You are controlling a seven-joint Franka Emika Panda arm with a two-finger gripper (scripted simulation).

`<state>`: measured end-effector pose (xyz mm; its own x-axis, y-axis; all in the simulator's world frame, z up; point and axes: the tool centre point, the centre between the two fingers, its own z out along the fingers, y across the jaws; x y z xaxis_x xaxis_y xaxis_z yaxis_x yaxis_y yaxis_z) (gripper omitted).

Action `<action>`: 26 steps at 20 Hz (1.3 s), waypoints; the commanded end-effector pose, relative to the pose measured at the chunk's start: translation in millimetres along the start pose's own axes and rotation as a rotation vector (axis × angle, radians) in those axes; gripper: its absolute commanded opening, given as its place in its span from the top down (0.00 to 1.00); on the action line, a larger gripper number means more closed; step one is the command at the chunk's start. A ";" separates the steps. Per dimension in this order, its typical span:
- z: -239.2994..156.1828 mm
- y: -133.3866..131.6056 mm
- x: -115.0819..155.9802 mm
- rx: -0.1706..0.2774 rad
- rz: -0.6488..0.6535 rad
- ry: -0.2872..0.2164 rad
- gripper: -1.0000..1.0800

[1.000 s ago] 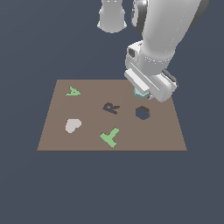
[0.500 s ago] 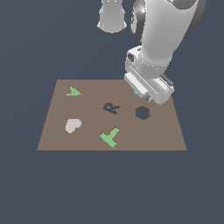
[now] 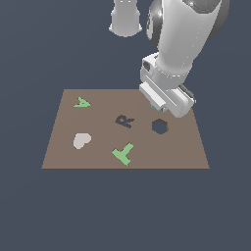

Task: Insert a designated object into the corresponding slot on a board.

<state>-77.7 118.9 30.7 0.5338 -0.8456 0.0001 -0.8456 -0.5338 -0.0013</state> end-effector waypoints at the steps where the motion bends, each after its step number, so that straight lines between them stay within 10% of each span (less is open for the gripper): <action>1: 0.8 0.5 0.1 -0.001 0.000 0.000 1.00; 26: -7.5 -48.4 30.1 -0.002 0.075 0.000 1.00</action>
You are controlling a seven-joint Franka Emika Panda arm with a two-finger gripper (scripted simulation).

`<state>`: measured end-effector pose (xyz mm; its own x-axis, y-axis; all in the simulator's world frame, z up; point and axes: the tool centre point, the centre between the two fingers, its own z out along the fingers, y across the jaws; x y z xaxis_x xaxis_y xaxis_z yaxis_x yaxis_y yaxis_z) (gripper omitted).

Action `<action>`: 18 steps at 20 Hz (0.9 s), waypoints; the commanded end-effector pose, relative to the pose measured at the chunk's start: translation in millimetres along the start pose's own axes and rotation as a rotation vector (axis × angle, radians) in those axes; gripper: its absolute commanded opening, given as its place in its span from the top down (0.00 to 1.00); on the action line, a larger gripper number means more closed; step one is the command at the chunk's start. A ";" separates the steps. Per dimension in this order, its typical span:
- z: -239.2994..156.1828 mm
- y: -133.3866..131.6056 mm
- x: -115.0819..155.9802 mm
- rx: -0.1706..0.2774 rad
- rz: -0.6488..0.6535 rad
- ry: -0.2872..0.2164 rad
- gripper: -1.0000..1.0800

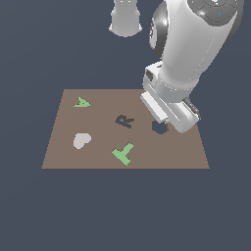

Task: Insert a designated object into the corresponding slot on a board.

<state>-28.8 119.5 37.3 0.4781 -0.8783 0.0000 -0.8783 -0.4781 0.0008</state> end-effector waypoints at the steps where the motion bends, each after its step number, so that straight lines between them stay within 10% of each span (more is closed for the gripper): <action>1: -1.3 -11.1 6.5 0.000 0.017 0.000 1.00; 18: -2.9 -35.3 22.2 0.000 0.055 0.000 1.00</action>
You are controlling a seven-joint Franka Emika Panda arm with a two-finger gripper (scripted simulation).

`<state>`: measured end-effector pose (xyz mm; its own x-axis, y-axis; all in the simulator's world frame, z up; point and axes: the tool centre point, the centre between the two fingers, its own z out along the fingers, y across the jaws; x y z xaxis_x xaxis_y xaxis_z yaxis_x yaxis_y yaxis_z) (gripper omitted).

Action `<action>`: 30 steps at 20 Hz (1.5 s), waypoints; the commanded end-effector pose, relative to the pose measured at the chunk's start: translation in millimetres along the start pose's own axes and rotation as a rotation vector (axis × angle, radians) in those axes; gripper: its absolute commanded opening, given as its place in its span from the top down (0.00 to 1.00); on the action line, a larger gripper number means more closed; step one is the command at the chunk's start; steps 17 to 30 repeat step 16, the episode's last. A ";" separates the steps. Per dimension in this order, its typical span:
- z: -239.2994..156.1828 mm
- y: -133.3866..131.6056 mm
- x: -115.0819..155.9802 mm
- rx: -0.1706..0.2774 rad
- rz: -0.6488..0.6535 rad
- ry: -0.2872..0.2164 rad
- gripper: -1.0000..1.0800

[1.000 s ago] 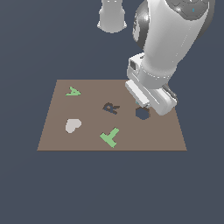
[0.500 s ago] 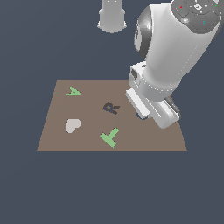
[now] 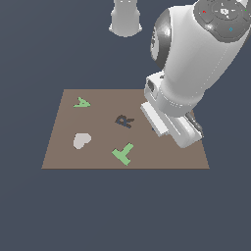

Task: Insert a designated object into the corresponding slot on a board.

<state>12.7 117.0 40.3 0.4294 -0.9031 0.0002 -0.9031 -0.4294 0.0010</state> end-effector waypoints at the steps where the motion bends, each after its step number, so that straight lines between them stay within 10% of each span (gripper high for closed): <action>1: 1.2 -0.1 0.1 0.000 0.000 0.000 1.00; 6: 9.7 -0.4 0.1 0.000 0.000 0.000 1.00; 7: 9.7 -0.4 0.1 0.000 0.000 0.000 0.04; 30: 9.7 -0.4 0.1 0.000 0.000 0.000 0.04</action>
